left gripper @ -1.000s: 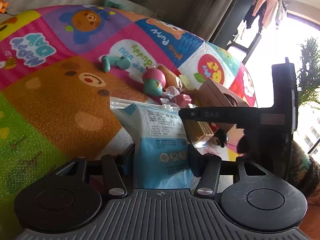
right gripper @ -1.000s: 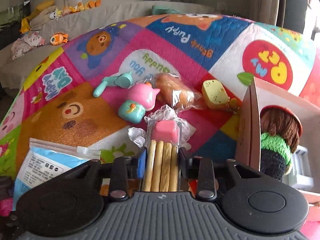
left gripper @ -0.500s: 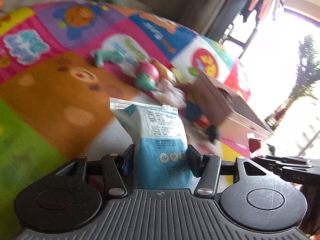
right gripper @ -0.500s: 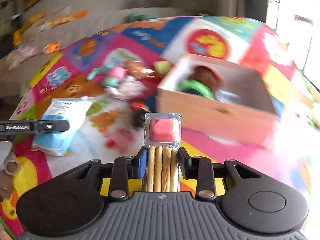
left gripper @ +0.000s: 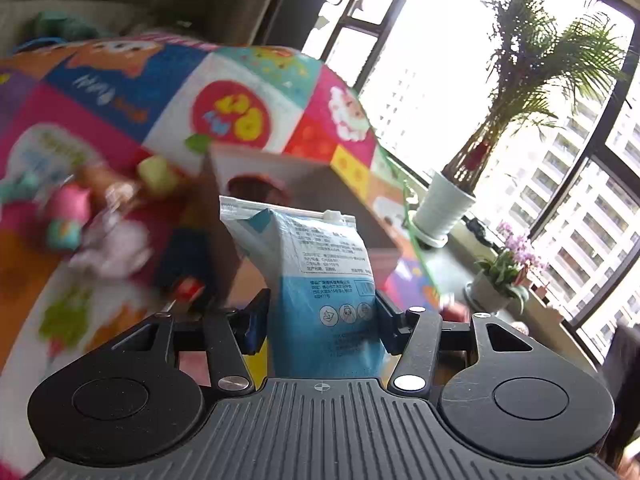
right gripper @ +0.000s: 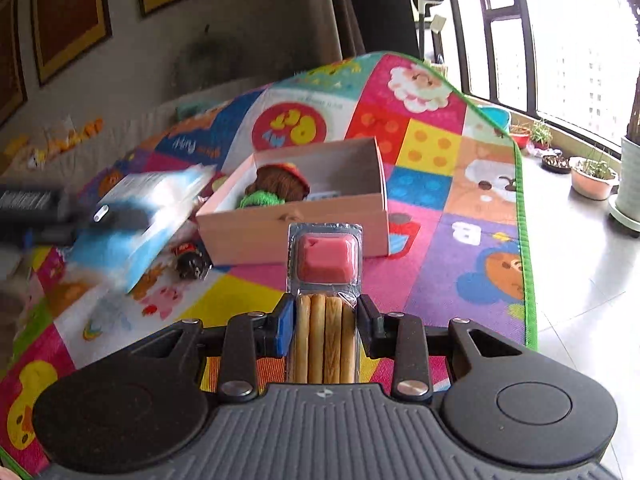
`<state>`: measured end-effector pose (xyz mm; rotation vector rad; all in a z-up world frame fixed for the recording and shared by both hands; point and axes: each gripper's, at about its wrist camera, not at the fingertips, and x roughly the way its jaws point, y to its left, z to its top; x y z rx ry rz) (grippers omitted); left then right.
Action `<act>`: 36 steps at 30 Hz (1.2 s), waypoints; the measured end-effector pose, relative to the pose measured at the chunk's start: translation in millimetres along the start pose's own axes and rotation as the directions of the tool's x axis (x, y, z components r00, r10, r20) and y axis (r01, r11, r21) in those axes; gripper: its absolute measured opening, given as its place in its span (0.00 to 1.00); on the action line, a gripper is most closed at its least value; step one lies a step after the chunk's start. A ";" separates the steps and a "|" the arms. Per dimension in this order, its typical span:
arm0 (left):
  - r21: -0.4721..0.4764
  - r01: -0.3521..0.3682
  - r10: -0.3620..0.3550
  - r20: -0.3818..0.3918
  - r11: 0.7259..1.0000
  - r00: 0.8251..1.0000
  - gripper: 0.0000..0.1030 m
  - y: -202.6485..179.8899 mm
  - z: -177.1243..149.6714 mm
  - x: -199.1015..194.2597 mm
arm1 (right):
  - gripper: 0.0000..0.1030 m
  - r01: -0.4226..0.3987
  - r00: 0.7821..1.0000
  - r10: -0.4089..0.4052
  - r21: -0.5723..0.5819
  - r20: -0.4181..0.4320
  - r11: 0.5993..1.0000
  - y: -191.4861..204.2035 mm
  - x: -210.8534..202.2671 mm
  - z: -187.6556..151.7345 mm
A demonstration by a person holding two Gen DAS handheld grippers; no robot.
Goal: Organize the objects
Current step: 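Lower the blue packet into the box with the left gripper while the right lowers the biscuit pack in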
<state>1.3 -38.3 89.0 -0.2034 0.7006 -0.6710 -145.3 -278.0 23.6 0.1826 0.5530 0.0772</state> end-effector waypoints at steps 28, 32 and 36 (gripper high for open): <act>-0.111 -0.031 0.043 0.109 0.993 0.993 0.57 20.3 29.2 58.5 | 0.31 -0.001 0.980 -0.006 0.035 0.200 0.999 -30.7 -2.6 78.1; -0.042 -0.052 0.057 0.134 0.998 0.989 0.57 33.2 3.5 26.9 | 0.31 -0.005 0.992 0.001 0.030 0.126 1.000 -32.3 19.1 115.7; -0.073 -0.075 0.079 0.063 0.995 0.995 0.57 63.8 -26.4 16.1 | 0.31 0.012 0.998 -0.012 -0.007 -0.065 1.000 -25.7 71.8 146.8</act>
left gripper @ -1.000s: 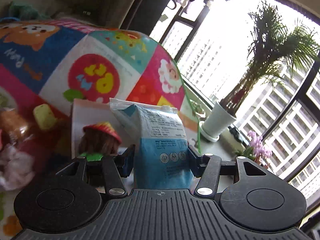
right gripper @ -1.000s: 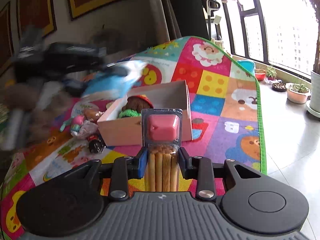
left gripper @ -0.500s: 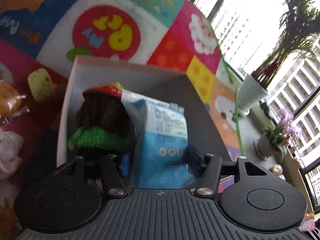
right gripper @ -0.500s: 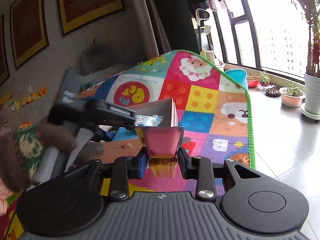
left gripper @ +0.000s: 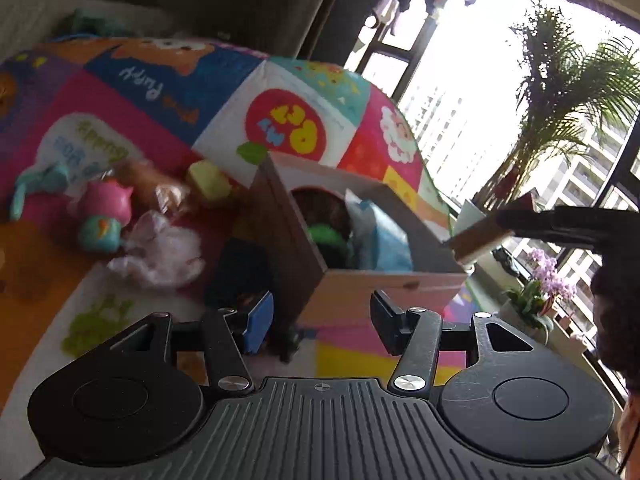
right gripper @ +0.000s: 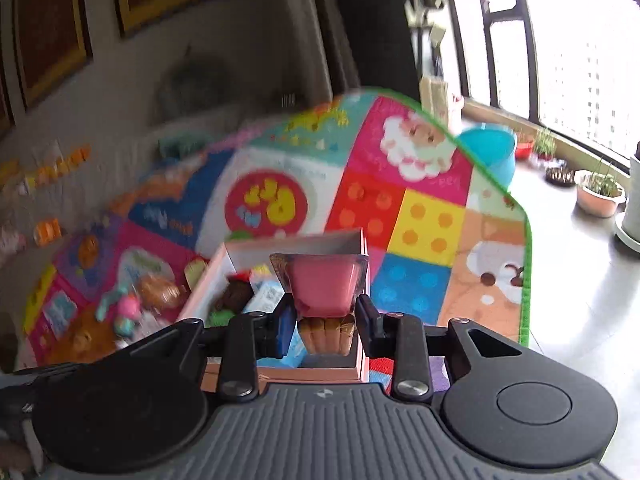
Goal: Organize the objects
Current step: 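Lower the blue packet into the box with the left gripper while the right lowers the biscuit pack in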
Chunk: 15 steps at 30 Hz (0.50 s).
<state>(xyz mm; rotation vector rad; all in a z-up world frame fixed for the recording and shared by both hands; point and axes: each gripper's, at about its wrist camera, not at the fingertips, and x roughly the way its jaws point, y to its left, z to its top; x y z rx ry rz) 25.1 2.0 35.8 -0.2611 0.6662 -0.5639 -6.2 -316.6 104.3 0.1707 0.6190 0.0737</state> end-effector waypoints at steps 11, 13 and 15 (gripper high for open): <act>-0.164 -0.046 0.055 0.050 0.985 0.997 0.56 67.5 -3.3 -30.8 | 0.62 0.100 0.978 -0.104 -0.032 -0.181 0.994 23.3 106.9 56.0; -0.168 -0.066 0.076 0.053 0.984 0.996 0.56 73.6 -2.9 -32.1 | 0.65 0.082 0.989 -0.086 -0.033 -0.121 0.996 29.3 96.3 57.9; -0.178 -0.086 0.097 0.055 0.980 0.994 0.56 79.7 -2.4 -30.1 | 0.66 0.075 0.995 -0.079 -0.060 -0.067 0.995 37.2 86.4 56.7</act>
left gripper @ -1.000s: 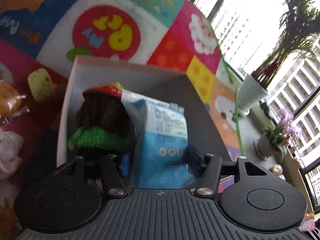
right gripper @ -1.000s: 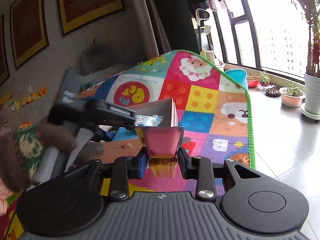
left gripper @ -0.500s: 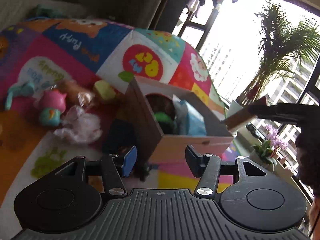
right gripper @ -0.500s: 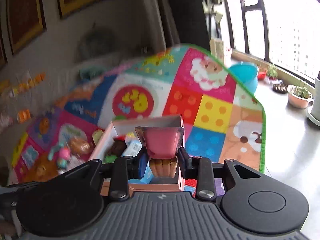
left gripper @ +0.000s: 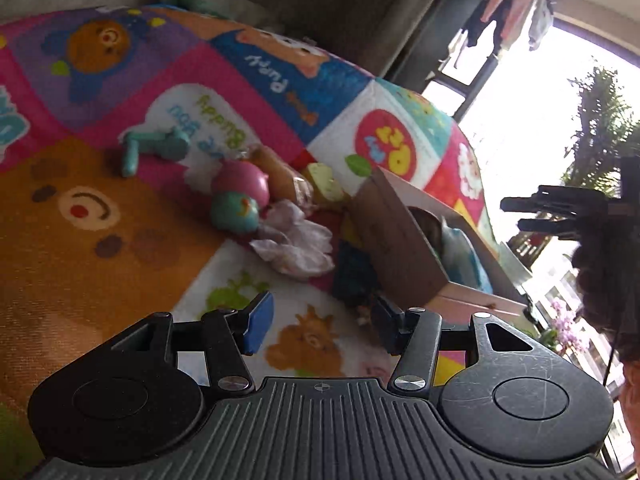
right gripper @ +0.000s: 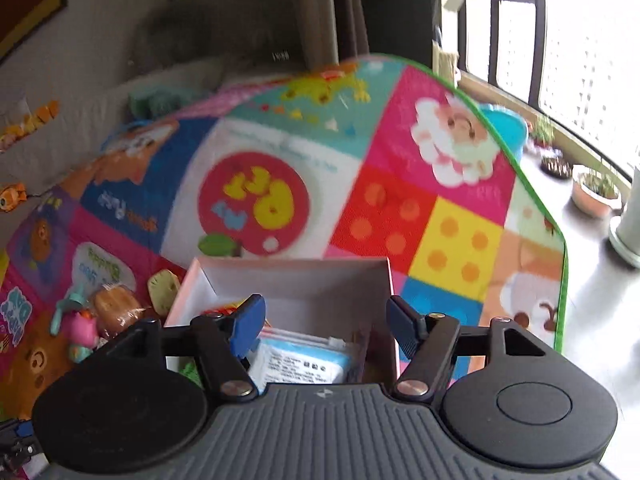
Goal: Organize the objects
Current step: 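Lower the blue packet into the box with the left gripper while the right lowers the biscuit pack in, then withdraw the left gripper from the box and move toward the bread roll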
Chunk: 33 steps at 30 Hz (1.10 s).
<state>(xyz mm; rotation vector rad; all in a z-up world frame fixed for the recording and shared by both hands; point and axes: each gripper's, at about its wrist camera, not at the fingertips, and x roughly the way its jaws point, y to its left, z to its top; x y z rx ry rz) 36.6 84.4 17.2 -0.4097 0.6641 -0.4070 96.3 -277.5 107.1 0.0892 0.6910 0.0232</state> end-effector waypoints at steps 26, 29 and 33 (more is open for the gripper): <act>-0.019 -0.283 0.281 -0.060 0.959 0.958 0.51 11.3 139.1 160.6 | 0.99 -0.181 0.972 0.171 0.045 0.163 0.983 12.1 -42.2 -174.2; 0.033 -0.277 0.279 -0.079 0.960 0.957 0.50 1.6 136.8 177.6 | 1.00 -0.189 0.972 0.177 0.064 0.156 0.980 9.5 -41.2 -174.5; 0.003 -0.218 0.218 -0.069 0.976 0.974 0.50 -8.9 146.7 189.8 | 1.00 -0.183 0.972 0.174 0.044 0.157 0.982 13.8 -42.4 -174.9</act>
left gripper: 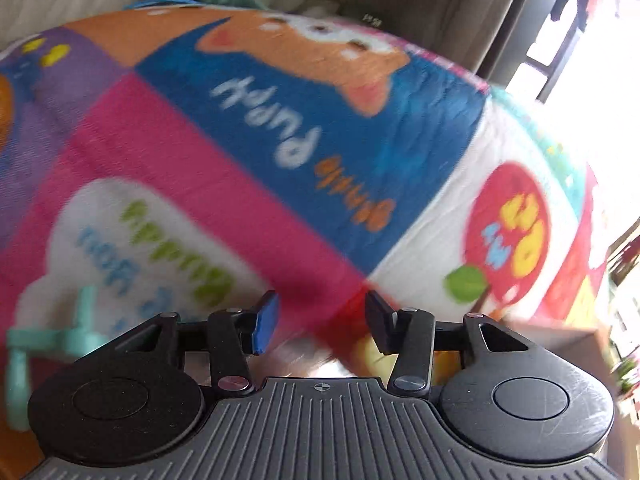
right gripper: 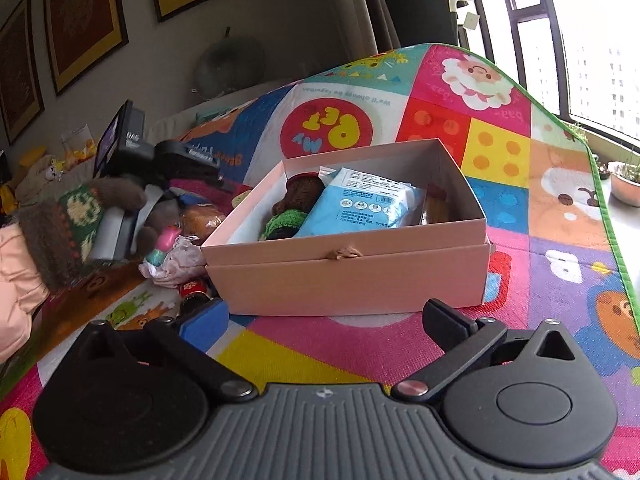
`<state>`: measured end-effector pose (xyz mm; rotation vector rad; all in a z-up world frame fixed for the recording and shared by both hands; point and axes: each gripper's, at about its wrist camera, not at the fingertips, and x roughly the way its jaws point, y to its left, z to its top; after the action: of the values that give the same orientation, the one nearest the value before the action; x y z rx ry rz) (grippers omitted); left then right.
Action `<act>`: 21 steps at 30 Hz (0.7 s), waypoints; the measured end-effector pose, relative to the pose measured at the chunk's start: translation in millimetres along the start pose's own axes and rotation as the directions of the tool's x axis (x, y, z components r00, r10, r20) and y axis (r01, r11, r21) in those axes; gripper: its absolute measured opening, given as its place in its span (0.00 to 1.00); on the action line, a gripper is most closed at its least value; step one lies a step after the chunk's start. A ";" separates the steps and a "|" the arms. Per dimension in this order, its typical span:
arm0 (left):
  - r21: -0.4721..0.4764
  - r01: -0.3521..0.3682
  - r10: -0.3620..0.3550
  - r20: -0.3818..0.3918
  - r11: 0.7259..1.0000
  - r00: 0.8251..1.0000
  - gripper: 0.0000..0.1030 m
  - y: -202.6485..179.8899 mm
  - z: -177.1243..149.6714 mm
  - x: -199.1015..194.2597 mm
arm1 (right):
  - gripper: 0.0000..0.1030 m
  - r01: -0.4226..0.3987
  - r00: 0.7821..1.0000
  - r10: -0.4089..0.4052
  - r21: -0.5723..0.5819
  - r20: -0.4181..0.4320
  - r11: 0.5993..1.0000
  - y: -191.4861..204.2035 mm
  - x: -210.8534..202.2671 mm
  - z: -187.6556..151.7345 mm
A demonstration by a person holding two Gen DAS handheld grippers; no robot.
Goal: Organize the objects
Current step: 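Withdraw the left gripper from the box and move toward the bread roll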
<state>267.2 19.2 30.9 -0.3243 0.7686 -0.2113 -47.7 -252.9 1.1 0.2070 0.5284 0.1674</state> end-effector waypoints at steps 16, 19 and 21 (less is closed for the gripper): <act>0.253 0.096 -0.060 -0.146 0.963 0.988 0.44 -20.5 -56.6 -43.2 | 1.00 -0.001 1.000 0.002 0.038 -0.022 0.999 -4.2 6.0 1.5; 0.230 0.140 -0.107 -0.152 0.963 0.983 0.42 -11.6 -76.9 -84.3 | 1.00 0.000 1.000 0.001 0.029 -0.020 1.000 -2.8 6.4 1.7; 0.186 0.196 -0.154 -0.217 0.963 0.964 0.36 -6.5 -95.6 -101.9 | 1.00 0.003 1.000 -0.003 0.022 -0.018 1.000 -1.4 6.3 1.4</act>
<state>127.5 24.0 34.6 -0.1752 0.9095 -0.4945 -41.5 -253.2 -1.0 0.2264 0.5487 0.1606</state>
